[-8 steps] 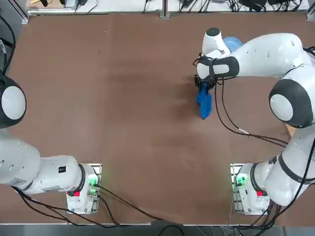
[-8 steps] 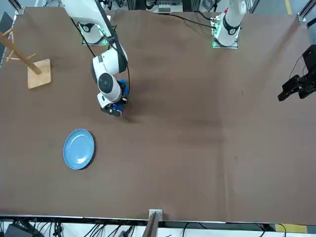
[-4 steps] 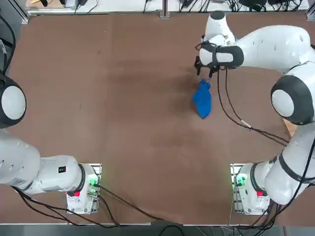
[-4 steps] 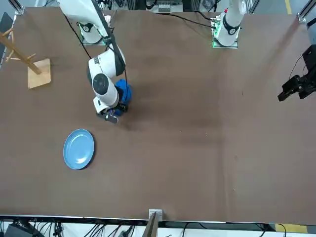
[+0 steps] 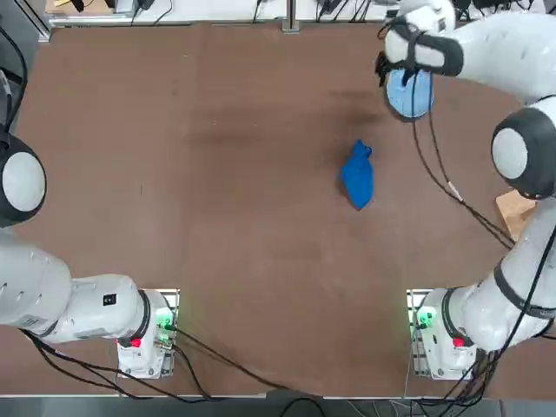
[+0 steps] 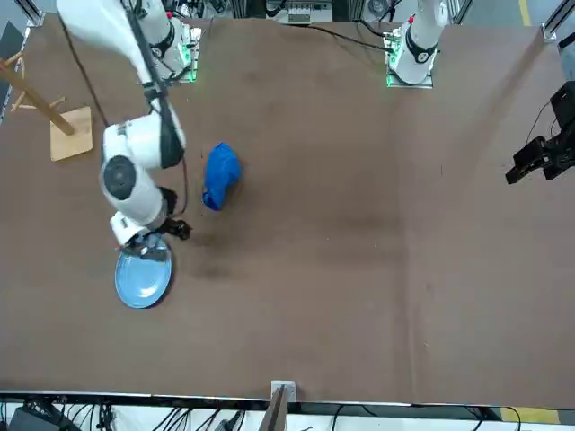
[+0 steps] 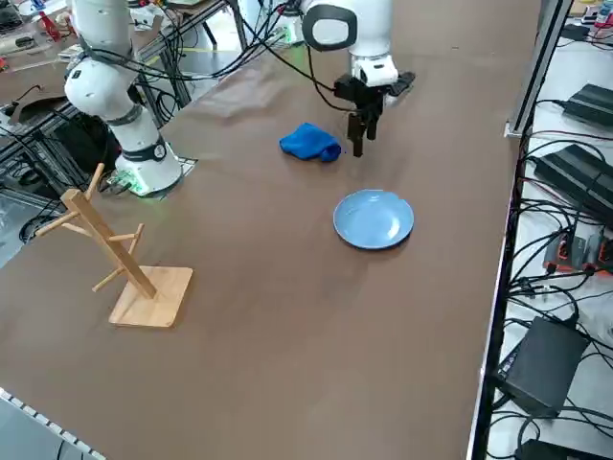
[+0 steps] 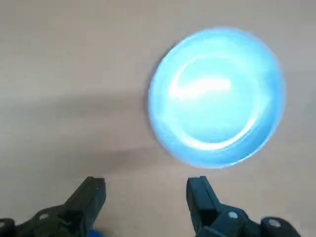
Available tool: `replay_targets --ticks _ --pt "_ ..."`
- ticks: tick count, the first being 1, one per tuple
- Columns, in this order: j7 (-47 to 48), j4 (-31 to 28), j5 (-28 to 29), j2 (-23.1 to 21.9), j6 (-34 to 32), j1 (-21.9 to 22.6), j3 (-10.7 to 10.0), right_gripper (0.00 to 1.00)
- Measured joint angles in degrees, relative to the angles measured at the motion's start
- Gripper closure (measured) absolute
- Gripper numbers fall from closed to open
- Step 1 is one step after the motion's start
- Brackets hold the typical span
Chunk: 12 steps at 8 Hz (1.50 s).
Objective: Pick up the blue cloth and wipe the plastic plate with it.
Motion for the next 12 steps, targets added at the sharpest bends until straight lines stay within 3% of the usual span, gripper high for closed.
replay_targets --ticks 3,5,9,11,12 --pt "-6.8 10.0 -1.0 0.7 -11.3 -6.2 0.5 0.00" --pt "-7.9 15.0 -1.0 -2.1 -16.4 -8.5 0.7 0.00" --pt "-8.5 16.0 -0.8 -12.4 -26.6 -10.1 2.1 0.00" --pt "-8.5 15.8 -0.5 -15.0 -29.3 -11.7 2.4 0.00" --pt "-8.7 15.6 0.0 -15.7 -29.9 -12.8 3.9 0.00"
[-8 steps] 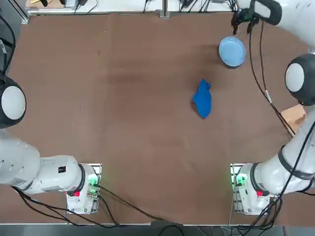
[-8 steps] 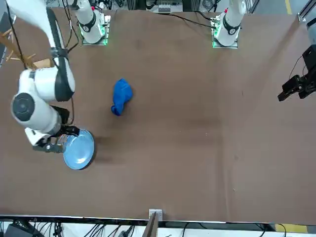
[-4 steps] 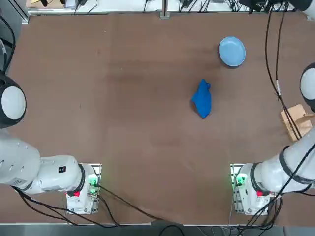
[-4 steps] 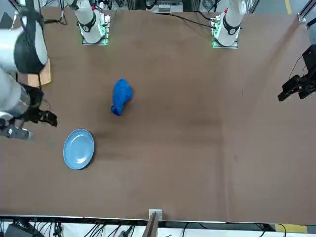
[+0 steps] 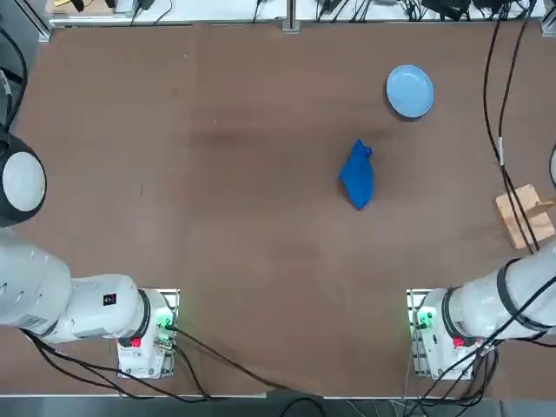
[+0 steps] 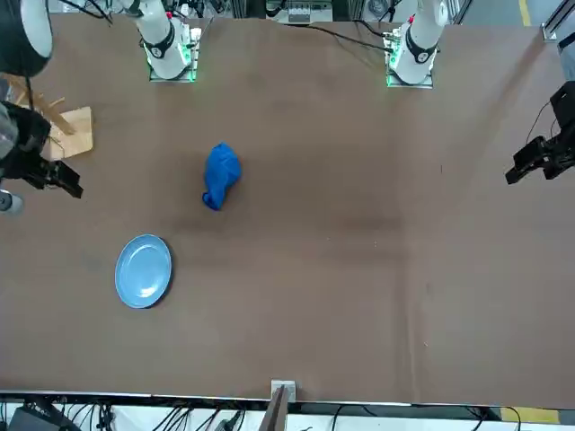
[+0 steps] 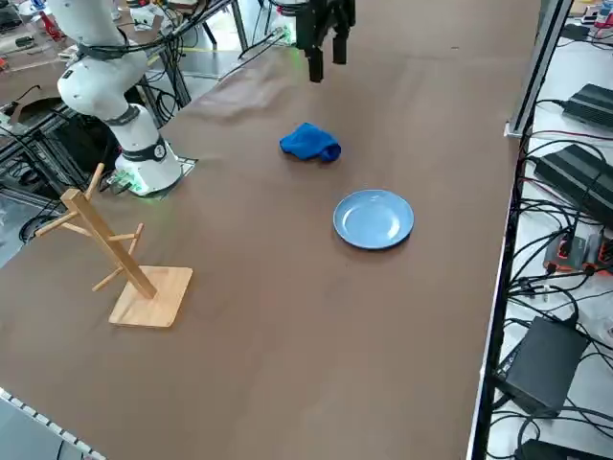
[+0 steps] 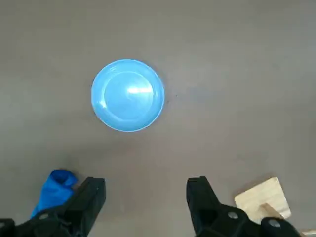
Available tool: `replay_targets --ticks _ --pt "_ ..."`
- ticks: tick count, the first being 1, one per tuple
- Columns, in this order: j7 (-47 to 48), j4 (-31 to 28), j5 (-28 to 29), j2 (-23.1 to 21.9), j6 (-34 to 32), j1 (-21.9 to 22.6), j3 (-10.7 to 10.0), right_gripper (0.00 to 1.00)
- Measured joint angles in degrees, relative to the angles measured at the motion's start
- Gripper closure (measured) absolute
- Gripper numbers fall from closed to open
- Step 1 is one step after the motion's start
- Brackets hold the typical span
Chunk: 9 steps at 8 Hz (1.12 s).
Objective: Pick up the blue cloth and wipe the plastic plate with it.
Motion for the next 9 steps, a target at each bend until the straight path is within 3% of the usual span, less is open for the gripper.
replay_targets --ticks 1,3,9 --pt "0.1 -0.2 1.2 -0.5 -0.2 -0.8 2.2 0.00" --pt "1.1 -0.3 3.8 -1.3 -0.2 -0.8 4.2 0.00" --pt "1.1 -0.3 4.0 -2.3 -0.6 -1.1 4.3 0.00"
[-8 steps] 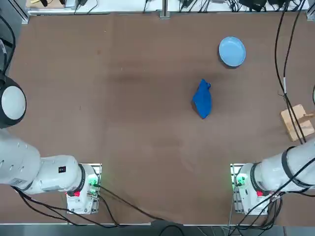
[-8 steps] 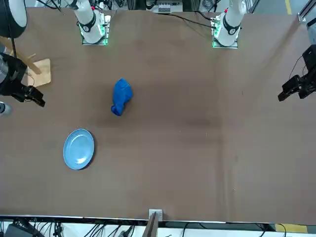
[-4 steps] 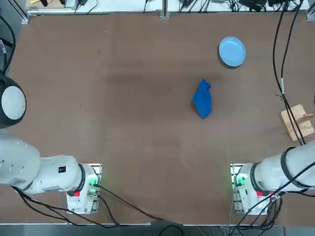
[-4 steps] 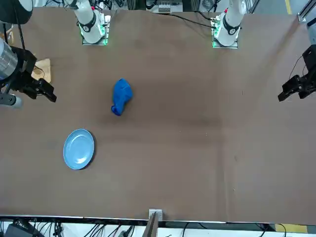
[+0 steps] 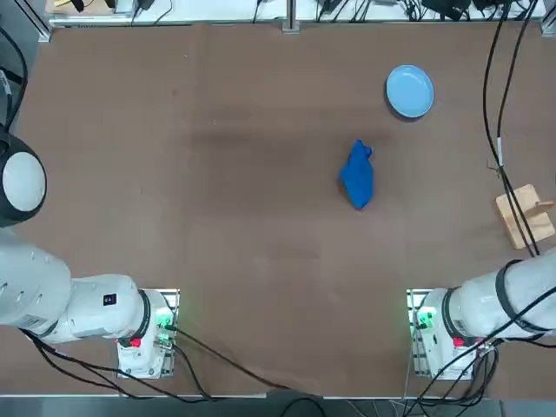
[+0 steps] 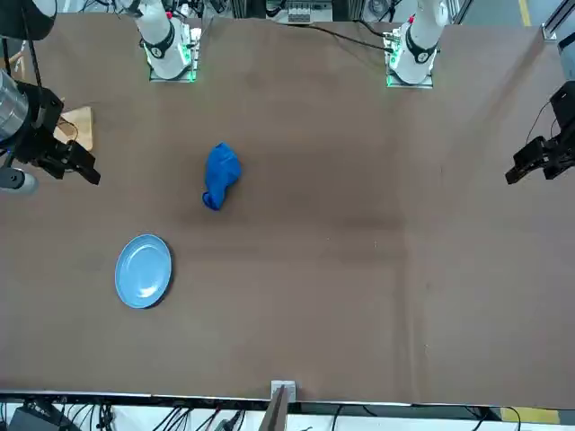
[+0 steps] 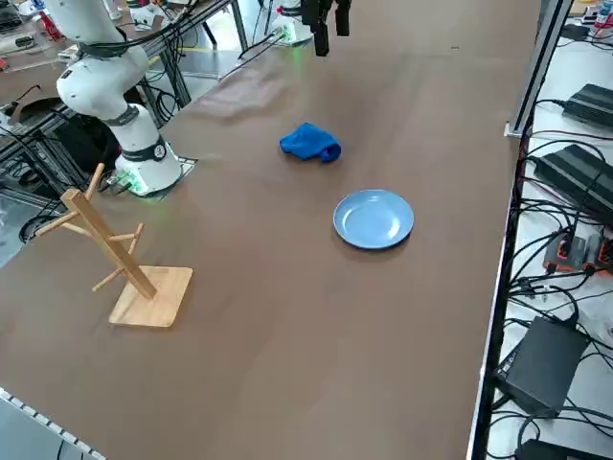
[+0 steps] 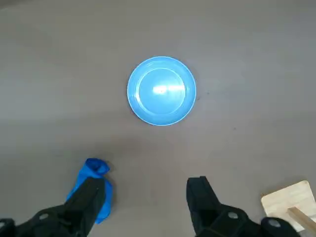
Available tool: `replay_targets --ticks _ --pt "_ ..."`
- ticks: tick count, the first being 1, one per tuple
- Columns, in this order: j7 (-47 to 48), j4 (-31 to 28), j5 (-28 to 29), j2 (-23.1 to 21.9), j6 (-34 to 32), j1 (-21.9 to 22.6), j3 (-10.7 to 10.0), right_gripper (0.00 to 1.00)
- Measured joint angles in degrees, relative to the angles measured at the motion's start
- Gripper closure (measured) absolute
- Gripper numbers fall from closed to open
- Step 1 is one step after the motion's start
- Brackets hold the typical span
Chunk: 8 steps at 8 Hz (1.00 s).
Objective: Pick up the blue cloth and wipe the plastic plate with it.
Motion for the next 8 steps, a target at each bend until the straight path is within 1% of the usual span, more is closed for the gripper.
replay_targets --ticks 8 --pt "0.0 0.0 0.0 -0.6 -1.6 0.0 -0.3 0.00"
